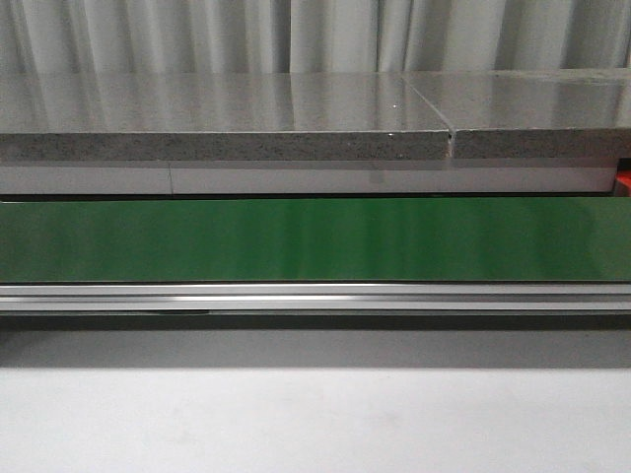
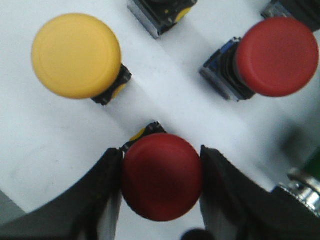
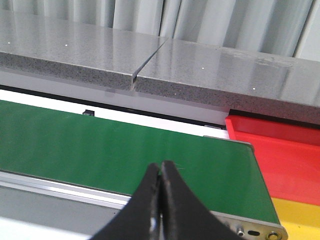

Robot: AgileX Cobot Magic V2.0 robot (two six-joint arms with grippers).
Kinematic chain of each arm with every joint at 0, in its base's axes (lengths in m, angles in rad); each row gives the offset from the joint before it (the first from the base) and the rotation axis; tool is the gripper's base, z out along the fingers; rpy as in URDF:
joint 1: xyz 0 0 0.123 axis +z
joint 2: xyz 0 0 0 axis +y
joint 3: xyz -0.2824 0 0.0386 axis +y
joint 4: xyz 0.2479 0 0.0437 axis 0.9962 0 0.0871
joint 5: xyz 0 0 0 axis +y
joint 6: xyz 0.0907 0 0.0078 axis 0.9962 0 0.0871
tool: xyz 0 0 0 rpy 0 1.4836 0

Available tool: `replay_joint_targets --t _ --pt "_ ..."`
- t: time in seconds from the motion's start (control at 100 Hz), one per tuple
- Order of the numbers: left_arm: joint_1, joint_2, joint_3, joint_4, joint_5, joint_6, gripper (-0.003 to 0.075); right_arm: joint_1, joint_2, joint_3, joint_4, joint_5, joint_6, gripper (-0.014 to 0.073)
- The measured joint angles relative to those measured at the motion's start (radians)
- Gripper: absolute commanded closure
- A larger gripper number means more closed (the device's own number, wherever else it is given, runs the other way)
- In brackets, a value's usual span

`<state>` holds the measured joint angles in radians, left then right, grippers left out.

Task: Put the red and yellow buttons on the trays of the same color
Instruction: 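Lower the left gripper and grasp a red push button, then carry the red button onto the conveyor belt and release it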

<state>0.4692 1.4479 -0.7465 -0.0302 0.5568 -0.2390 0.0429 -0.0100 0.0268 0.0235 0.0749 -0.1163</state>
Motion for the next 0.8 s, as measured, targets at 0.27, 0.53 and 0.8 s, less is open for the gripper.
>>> replay_joint_targets --t 0.27,0.53,0.8 --pt "-0.074 -0.131 -0.116 -0.004 0.14 0.018 0.0715 0.0 0.0 0.0 0.0 0.0 0.0 0.0662" --pt "-0.132 -0.185 -0.293 -0.004 0.245 0.05 0.0715 0.0 0.0 0.0 0.0 0.0 0.0 0.0662" --pt "-0.246 -0.06 -0.433 -0.01 0.325 0.096 0.0715 0.0 0.0 0.0 0.0 0.0 0.0 0.0662"
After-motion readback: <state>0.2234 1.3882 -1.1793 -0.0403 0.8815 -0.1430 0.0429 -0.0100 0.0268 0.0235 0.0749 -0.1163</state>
